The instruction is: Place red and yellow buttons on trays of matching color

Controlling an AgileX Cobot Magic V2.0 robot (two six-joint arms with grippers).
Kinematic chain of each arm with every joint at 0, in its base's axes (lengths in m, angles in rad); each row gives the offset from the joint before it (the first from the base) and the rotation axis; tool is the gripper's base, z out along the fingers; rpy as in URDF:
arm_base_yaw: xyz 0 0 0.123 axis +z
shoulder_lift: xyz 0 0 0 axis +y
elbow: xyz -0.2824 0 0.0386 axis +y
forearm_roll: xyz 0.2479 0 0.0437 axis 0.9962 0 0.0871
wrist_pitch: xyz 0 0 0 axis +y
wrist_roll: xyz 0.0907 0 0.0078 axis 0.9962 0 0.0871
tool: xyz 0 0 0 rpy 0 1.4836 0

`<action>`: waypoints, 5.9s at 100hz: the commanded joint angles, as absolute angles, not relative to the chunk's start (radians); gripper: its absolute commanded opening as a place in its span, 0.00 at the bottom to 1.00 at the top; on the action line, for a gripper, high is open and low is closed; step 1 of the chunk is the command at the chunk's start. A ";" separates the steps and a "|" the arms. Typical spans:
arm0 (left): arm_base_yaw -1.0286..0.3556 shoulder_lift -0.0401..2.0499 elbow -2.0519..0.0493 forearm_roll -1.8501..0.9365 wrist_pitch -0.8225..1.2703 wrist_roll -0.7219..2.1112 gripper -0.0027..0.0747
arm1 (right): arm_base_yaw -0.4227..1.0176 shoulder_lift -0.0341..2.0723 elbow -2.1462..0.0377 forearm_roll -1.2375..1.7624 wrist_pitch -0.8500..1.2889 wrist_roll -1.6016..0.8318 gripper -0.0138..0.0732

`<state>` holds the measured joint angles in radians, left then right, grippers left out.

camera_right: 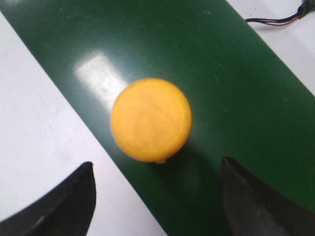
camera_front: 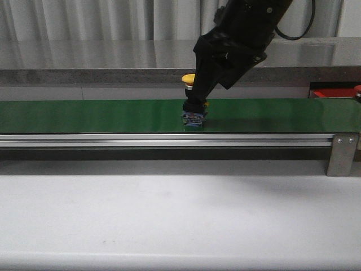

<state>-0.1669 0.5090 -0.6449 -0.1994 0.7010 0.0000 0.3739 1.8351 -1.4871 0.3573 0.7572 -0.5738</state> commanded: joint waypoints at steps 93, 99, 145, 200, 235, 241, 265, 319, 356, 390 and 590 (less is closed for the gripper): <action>-0.174 0.515 -0.671 -0.213 0.636 -0.006 0.01 | 0.263 1.637 -1.368 0.468 0.546 -0.485 0.12; -0.174 0.515 -0.671 -0.213 0.636 -0.006 0.01 | 0.228 1.594 -1.327 0.468 0.537 -0.485 0.12; -0.174 0.515 -0.671 -0.213 0.636 -0.006 0.01 | -0.201 1.402 -1.164 0.468 0.504 -0.485 0.12; -0.174 0.515 -0.671 -0.213 0.636 -0.006 0.01 | -0.481 1.396 -1.096 0.492 0.376 -0.482 0.12; -0.174 0.515 -0.671 -0.213 0.636 -0.006 0.01 | -0.490 1.512 -1.013 0.569 0.228 -0.482 0.12; -0.174 0.515 -0.671 -0.213 0.636 -0.006 0.01 | -0.490 1.539 -1.013 0.571 0.209 -0.482 0.12; -0.174 0.515 -0.671 -0.213 0.636 -0.006 0.01 | -0.490 1.635 -1.013 0.588 0.172 -0.482 0.12; -0.174 0.515 -0.671 -0.213 0.636 -0.006 0.01 | -0.477 1.710 -1.015 0.598 0.129 -0.483 0.76; -0.174 0.515 -0.671 -0.213 0.636 -0.006 0.01 | -0.477 1.648 -1.015 0.592 0.138 -0.484 0.77; -0.174 0.515 -0.671 -0.213 0.636 -0.006 0.01 | -0.402 1.428 -1.015 0.562 0.202 -0.550 0.77; 0.022 0.885 -0.840 -0.211 0.560 -0.083 0.01 | -0.070 0.454 -0.552 0.493 0.393 -0.566 0.02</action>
